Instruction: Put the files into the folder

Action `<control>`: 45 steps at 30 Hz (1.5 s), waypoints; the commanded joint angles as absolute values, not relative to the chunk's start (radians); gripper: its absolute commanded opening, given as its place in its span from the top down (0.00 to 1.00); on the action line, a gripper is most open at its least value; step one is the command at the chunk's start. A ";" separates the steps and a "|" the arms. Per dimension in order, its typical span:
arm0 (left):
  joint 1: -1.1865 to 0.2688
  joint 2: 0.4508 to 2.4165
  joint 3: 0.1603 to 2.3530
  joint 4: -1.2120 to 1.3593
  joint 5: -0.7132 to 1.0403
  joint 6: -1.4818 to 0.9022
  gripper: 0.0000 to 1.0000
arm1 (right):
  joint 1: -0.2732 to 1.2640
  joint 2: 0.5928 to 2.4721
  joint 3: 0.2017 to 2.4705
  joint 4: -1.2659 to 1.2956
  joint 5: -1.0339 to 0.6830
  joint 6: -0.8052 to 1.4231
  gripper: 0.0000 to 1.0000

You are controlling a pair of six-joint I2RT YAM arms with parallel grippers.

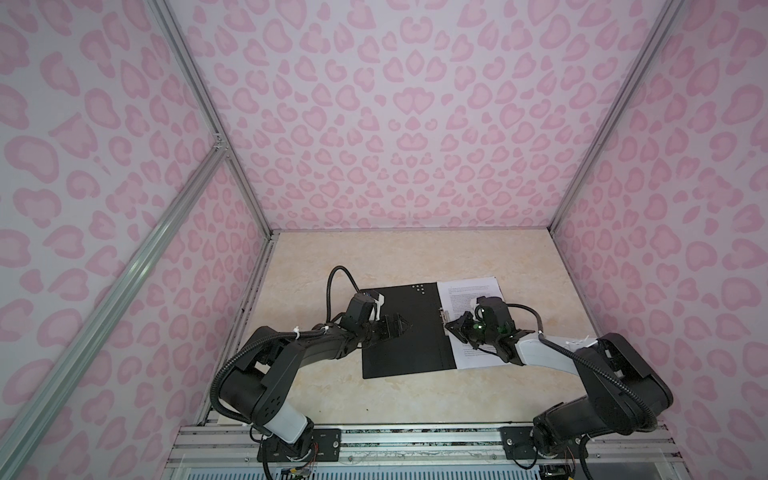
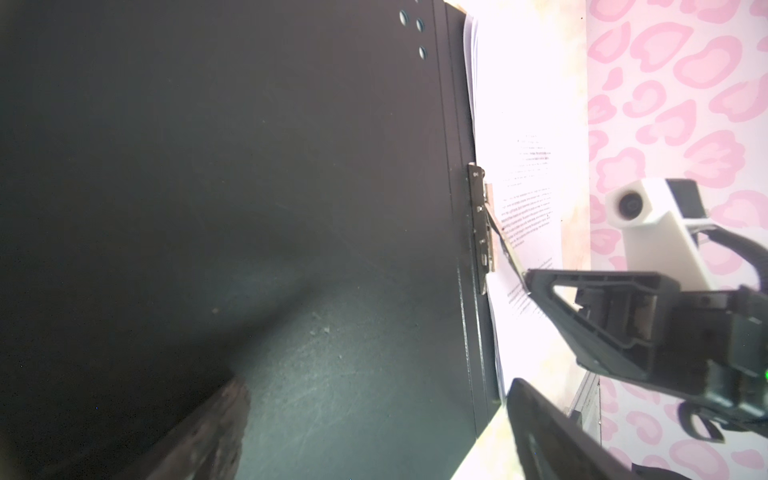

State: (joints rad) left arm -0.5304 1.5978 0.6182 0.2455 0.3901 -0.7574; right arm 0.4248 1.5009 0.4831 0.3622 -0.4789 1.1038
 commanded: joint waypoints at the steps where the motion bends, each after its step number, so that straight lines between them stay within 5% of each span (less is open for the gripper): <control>1: -0.528 1.628 0.605 -0.027 0.238 -0.770 0.01 | 0.423 1.524 0.458 0.300 -0.462 0.992 1.00; 31: -0.529 1.661 0.620 -0.027 0.218 -0.766 0.00 | 0.512 1.724 0.380 0.270 -0.170 0.929 1.00; 45: -0.528 1.681 0.632 -0.064 0.149 -0.773 0.01 | 0.602 1.666 0.597 -0.163 0.054 0.844 1.00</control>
